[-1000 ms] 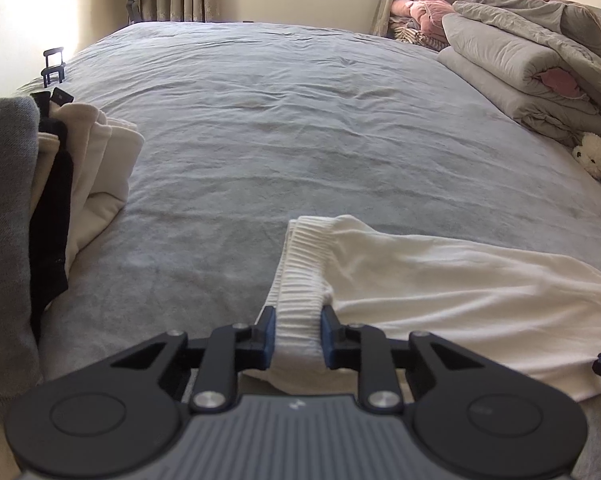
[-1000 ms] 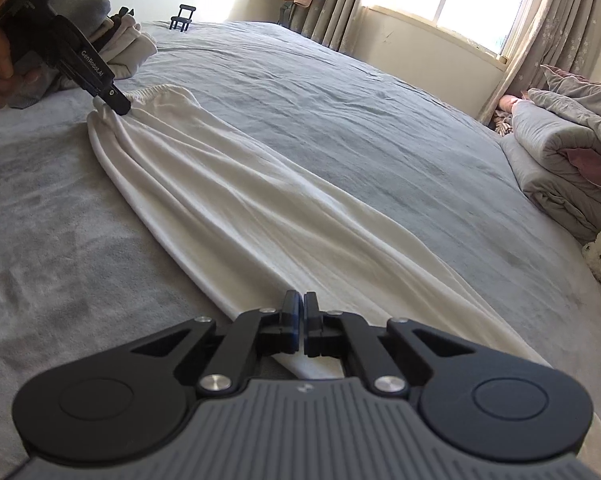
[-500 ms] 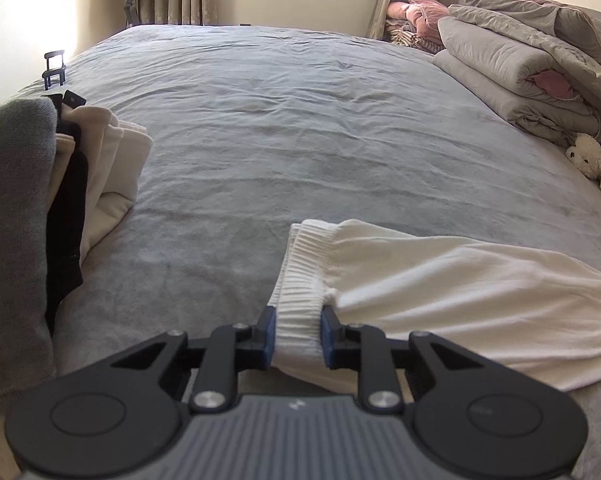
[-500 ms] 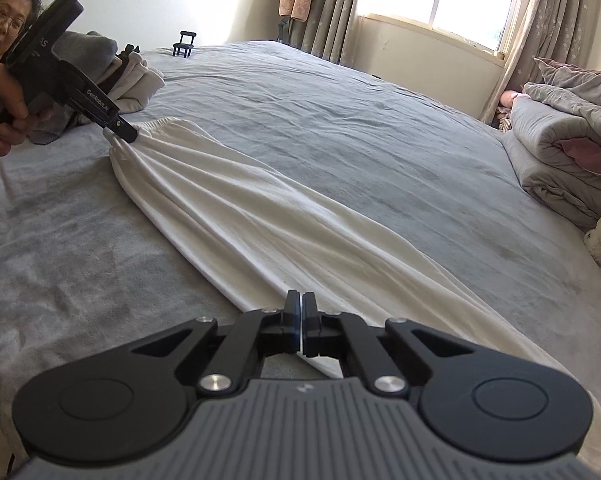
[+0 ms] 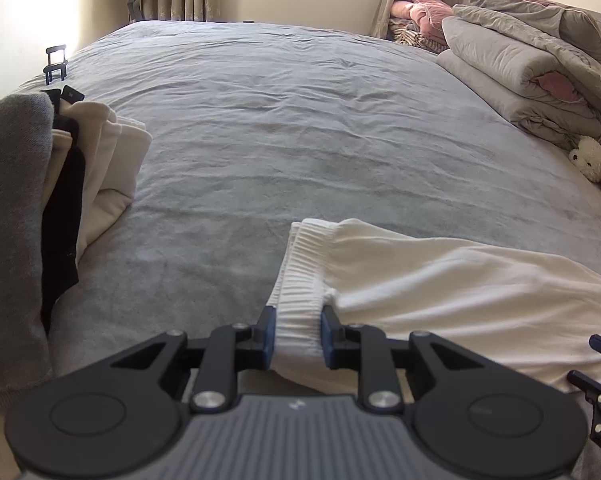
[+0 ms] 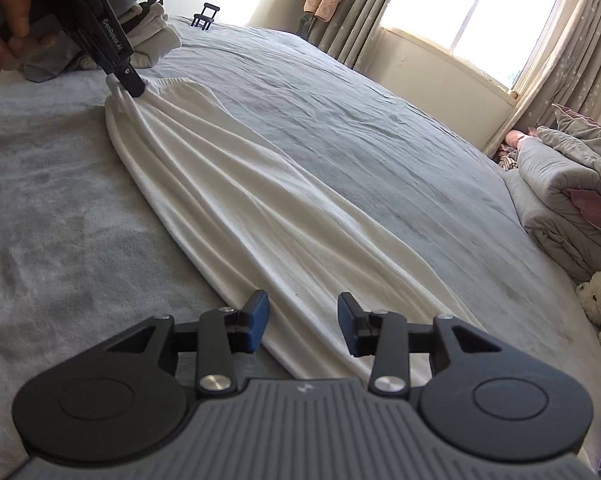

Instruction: Fold clothes

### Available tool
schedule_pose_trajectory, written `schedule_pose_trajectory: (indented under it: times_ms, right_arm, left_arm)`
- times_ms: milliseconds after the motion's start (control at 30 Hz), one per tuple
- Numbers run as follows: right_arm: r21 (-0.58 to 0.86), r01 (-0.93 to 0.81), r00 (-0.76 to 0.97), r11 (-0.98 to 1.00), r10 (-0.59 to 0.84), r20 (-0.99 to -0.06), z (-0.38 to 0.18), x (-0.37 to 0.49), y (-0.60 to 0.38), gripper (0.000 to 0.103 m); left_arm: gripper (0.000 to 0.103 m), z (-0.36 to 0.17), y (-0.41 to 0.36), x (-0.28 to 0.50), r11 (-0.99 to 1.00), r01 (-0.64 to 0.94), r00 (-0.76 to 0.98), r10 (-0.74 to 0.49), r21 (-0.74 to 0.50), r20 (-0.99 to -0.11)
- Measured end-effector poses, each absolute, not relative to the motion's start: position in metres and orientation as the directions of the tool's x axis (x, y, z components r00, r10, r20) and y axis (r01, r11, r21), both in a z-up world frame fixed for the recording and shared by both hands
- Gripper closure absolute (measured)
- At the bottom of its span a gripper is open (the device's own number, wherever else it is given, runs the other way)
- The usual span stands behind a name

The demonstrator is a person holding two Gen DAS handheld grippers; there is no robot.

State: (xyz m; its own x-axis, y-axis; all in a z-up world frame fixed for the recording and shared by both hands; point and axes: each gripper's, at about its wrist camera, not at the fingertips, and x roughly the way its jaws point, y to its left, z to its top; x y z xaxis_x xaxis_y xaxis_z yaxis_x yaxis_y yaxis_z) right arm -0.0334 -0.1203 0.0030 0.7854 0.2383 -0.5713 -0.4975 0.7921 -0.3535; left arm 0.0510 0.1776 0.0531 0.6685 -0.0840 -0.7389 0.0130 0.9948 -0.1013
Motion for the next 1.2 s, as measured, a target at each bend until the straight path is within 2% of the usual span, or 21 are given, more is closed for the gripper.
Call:
schedule_pose_trajectory:
  times_ms: [100,200,267,300,333,500,600,867,1000,1100,1133,1167,1200]
  right_arm:
    - [-0.301,-0.508,0.776,0.807,0.277,-0.566,0.008,-0.034,-0.123,0.062]
    - [-0.325,-0.501,0.781,0.802,0.259,-0.568,0.005,-0.033,-0.120,0.063]
    - [-0.351,-0.494,0.787,0.795,0.238,-0.570,0.002,-0.033,-0.118,0.079]
    - [-0.364,-0.491,0.789,0.792,0.227,-0.570,0.000,-0.033,-0.117,0.098]
    - [-0.377,-0.487,0.792,0.788,0.217,-0.571,-0.002,-0.033,-0.115,0.100]
    - [-0.371,-0.453,0.820,0.811,0.216,-0.530,0.014,-0.037,-0.123,0.103]
    - [-0.340,-0.472,0.805,0.814,0.240,-0.542,0.019,-0.042,-0.128,0.103]
    - [-0.294,-0.550,0.727,0.782,0.276,-0.628,0.010,-0.049,-0.129,0.103]
    - [-0.348,-0.517,0.767,0.782,0.243,-0.594,0.005,-0.048,-0.123,0.103]
    - [-0.400,-0.526,0.784,0.750,0.244,-0.571,0.001,-0.050,-0.117,0.081]
    - [-0.413,-0.531,0.785,0.740,0.246,-0.569,-0.001,-0.051,-0.114,0.065]
    - [-0.426,-0.537,0.786,0.728,0.247,-0.567,-0.004,-0.052,-0.111,0.058]
    - [-0.434,-0.538,0.787,0.723,0.244,-0.567,-0.006,-0.052,-0.109,0.057]
  left_arm:
    - [0.080,0.054,0.178,0.051,0.994,0.011,0.670,-0.087,-0.107,-0.737]
    - [0.080,0.055,0.179,0.051,0.994,0.009,0.671,-0.090,-0.113,-0.736]
    - [0.080,0.056,0.179,0.051,0.993,0.008,0.672,-0.092,-0.117,-0.735]
    - [0.080,0.056,0.180,0.051,0.993,0.008,0.671,-0.093,-0.119,-0.735]
    - [0.080,0.056,0.180,0.051,0.993,0.007,0.672,-0.093,-0.120,-0.735]
    - [0.080,0.059,0.184,0.050,0.990,0.003,0.678,-0.105,-0.140,-0.727]
    - [0.080,0.060,0.185,0.050,0.990,0.007,0.679,-0.109,-0.142,-0.726]
    - [0.080,0.054,0.177,0.048,0.998,0.017,0.665,-0.052,-0.055,-0.745]
    - [0.080,0.050,0.170,0.046,0.999,0.034,0.659,-0.030,-0.009,-0.751]
    - [0.080,0.051,0.171,0.046,0.999,0.028,0.660,-0.033,-0.020,-0.750]
    - [0.080,0.051,0.172,0.046,0.999,0.026,0.661,-0.035,-0.024,-0.750]
    - [0.080,0.052,0.172,0.046,0.999,0.024,0.662,-0.036,-0.027,-0.749]
    - [0.080,0.053,0.173,0.046,0.999,0.023,0.663,-0.038,-0.031,-0.747]
